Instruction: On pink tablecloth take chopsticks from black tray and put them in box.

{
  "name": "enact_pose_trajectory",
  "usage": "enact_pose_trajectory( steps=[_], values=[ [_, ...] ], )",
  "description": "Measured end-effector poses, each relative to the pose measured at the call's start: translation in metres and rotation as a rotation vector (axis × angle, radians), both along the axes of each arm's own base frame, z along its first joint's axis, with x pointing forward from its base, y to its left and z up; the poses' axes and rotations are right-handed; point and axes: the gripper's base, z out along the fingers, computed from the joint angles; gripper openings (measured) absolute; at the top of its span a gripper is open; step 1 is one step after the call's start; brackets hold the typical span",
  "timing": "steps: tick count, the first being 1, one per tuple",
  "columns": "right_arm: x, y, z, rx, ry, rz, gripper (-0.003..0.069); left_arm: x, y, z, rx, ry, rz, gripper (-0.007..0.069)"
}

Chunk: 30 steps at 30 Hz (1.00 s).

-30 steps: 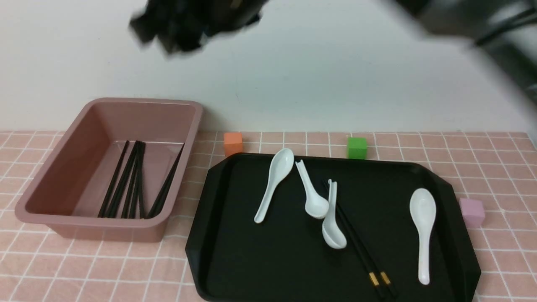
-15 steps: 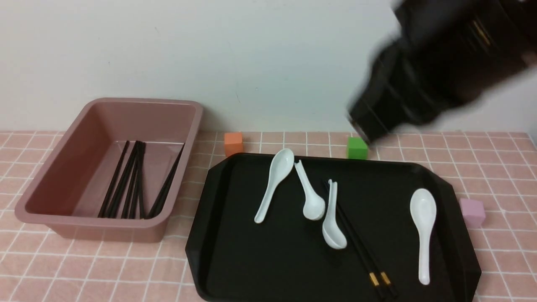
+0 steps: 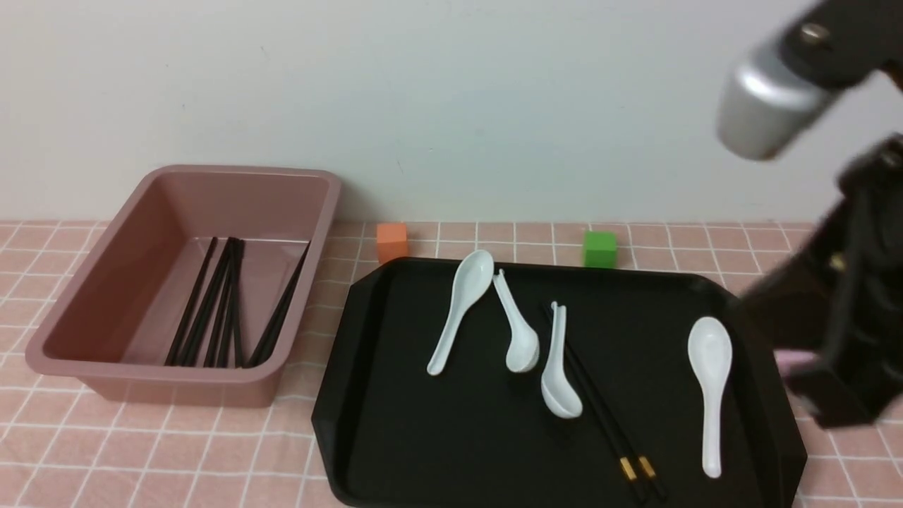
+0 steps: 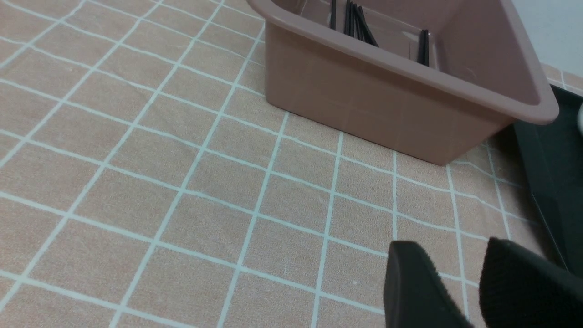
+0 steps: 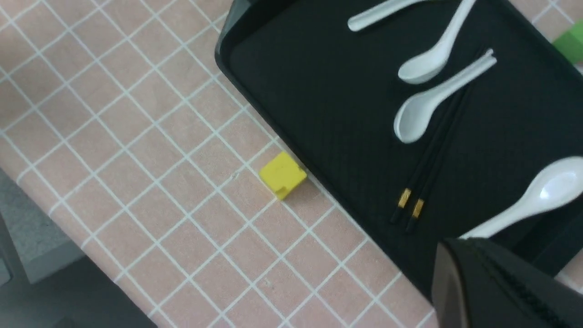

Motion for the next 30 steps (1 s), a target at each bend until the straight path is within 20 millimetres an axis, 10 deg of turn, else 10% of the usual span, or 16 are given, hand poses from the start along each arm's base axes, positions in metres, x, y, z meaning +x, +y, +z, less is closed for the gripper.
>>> enact_pose_trajectory(
  steps=[5, 16, 30],
  values=[
    [-0.015, -0.042, -0.044, 0.086, -0.019, -0.107, -0.0015, 0.0, 0.0, 0.0, 0.0, 0.0, 0.0, 0.0239],
    [-0.075, -0.107, -0.21, 0.24, -0.424, -0.341, -0.0015, 0.0, 0.0, 0.0, 0.0, 0.0, 0.0, 0.0239],
    [-0.085, -0.114, -0.246, 0.33, -0.525, -0.464, -0.0013, 0.0, 0.0, 0.0, 0.0, 0.0, 0.0, 0.0239]
  ],
)
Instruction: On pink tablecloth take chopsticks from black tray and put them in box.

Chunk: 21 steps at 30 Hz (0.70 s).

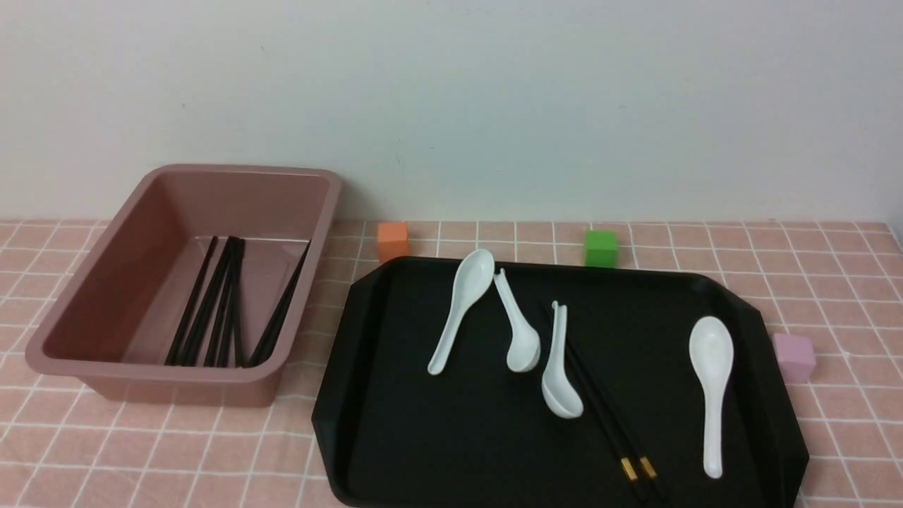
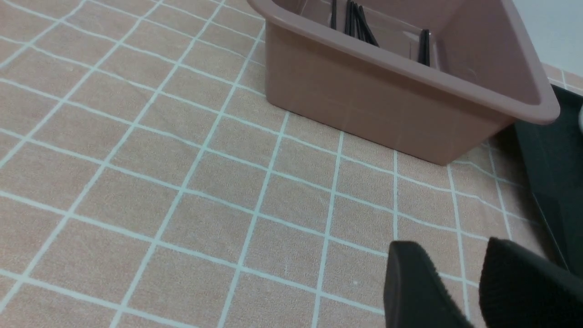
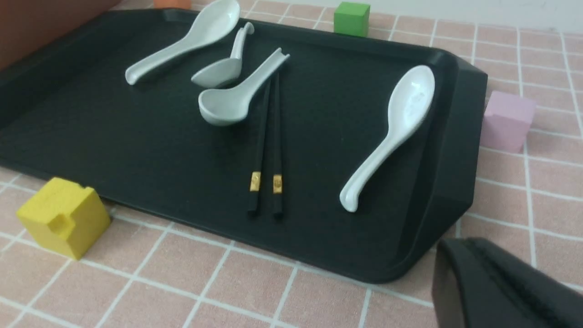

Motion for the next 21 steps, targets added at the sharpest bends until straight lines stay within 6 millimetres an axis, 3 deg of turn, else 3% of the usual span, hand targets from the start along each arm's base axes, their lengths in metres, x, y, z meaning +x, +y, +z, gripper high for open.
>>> enact_pose_trajectory(
  steps=[21],
  values=[
    [-0.0003, 0.0001, 0.0, 0.003, 0.006, 0.0, -0.0007, 0.0, 0.0, 0.0, 0.0, 0.0, 0.001, 0.0239]
  ],
)
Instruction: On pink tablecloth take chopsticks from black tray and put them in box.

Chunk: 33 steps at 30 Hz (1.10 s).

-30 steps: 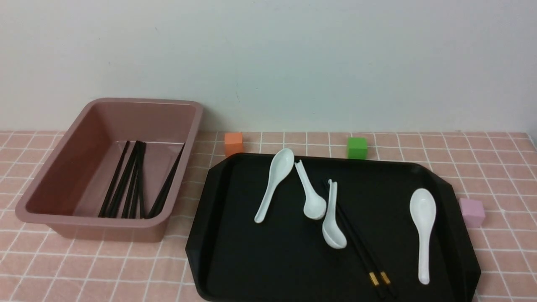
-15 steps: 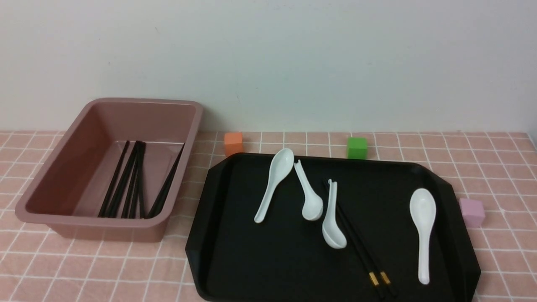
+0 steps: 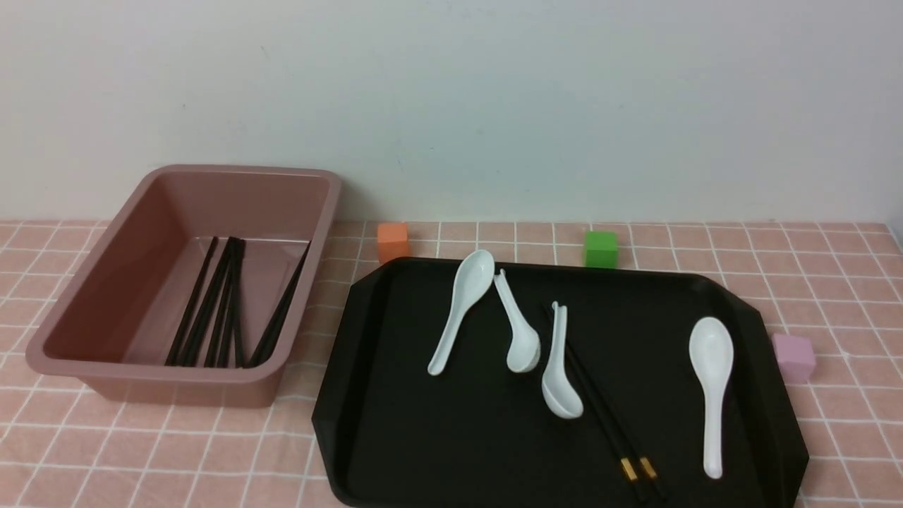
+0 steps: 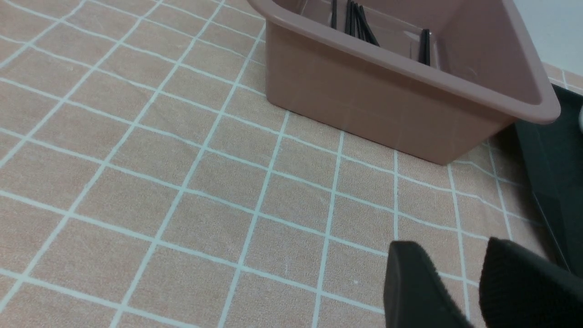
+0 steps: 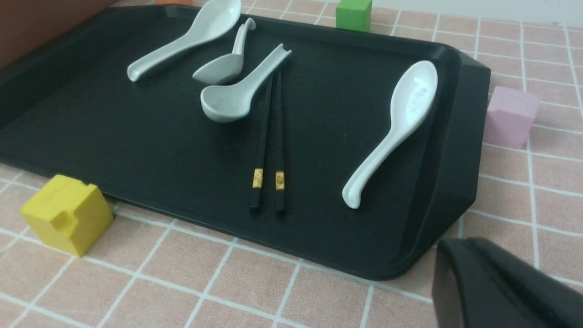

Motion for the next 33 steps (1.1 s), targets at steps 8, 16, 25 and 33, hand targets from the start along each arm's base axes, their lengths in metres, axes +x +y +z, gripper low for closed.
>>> enact_pose_trajectory(
  steps=[8, 16, 25, 33],
  values=[
    [0.0, 0.0, 0.0, 0.002, 0.0, -0.001, -0.0003, 0.0, 0.0, 0.0, 0.0, 0.0, 0.0, 0.0239],
    [0.0, 0.0, -0.0001, 0.002, 0.001, 0.0, 0.0001, 0.0, 0.0, 0.0, 0.0, 0.0, 0.0, 0.0239],
    [0.0, 0.0, -0.0001, 0.002, 0.002, -0.001, 0.0008, 0.0, 0.0, -0.0001, 0.0, 0.001, 0.0, 0.0239],
    [0.0, 0.0, -0.0001, 0.002, 0.002, -0.001, 0.0017, 0.0, 0.0, -0.0001, 0.0, 0.001, 0.0, 0.0239]
  ],
)
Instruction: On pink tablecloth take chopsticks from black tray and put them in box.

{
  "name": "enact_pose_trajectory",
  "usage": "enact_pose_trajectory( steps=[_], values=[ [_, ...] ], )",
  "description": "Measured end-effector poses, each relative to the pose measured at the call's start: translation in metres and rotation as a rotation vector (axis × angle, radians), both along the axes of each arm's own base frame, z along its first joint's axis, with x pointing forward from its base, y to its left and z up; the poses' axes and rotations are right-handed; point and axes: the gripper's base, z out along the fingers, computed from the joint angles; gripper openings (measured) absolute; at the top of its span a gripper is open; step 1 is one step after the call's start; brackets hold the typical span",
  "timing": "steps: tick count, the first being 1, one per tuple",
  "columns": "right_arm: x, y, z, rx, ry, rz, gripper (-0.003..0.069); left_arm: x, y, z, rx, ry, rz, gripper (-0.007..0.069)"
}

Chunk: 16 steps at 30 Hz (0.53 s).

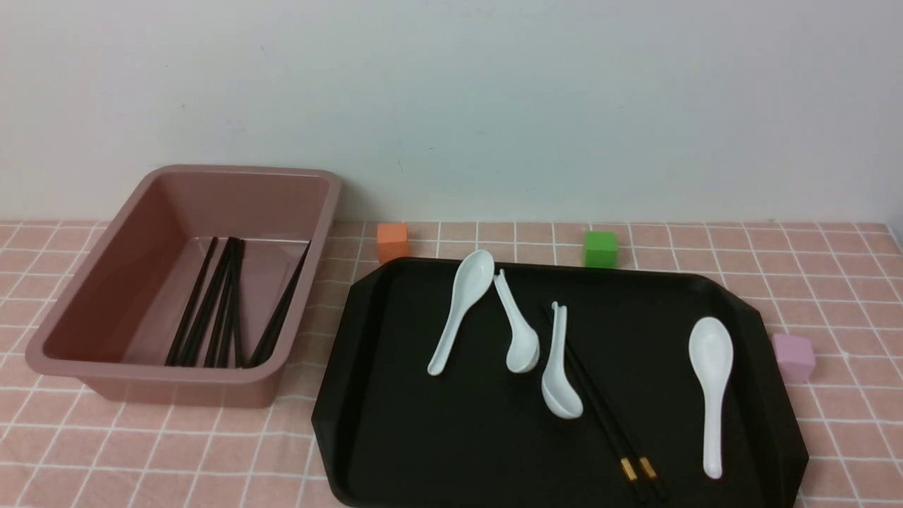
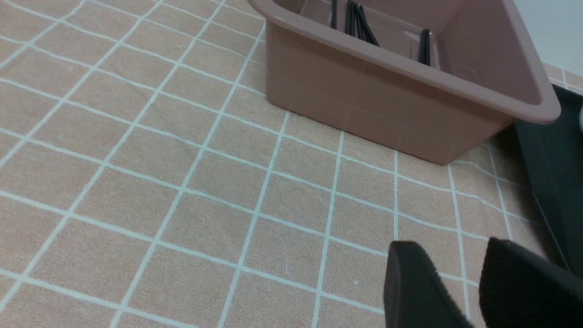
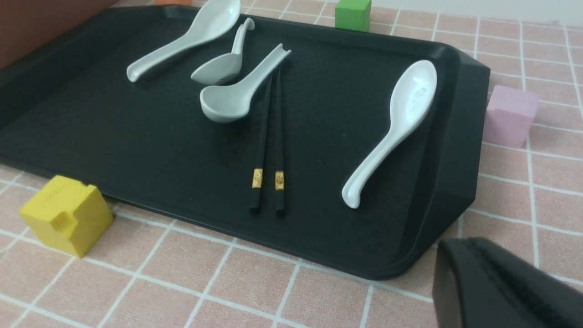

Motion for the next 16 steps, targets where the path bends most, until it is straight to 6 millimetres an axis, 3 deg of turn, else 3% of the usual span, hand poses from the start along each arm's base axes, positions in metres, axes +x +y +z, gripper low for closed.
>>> enact_pose_trajectory(
  steps=[16],
  values=[
    [0.0, 0.0, 0.0, 0.0, 0.0, 0.0, 0.0034, 0.0, 0.0, 0.0, 0.0, 0.0, 0.0, 0.0239]
  ],
)
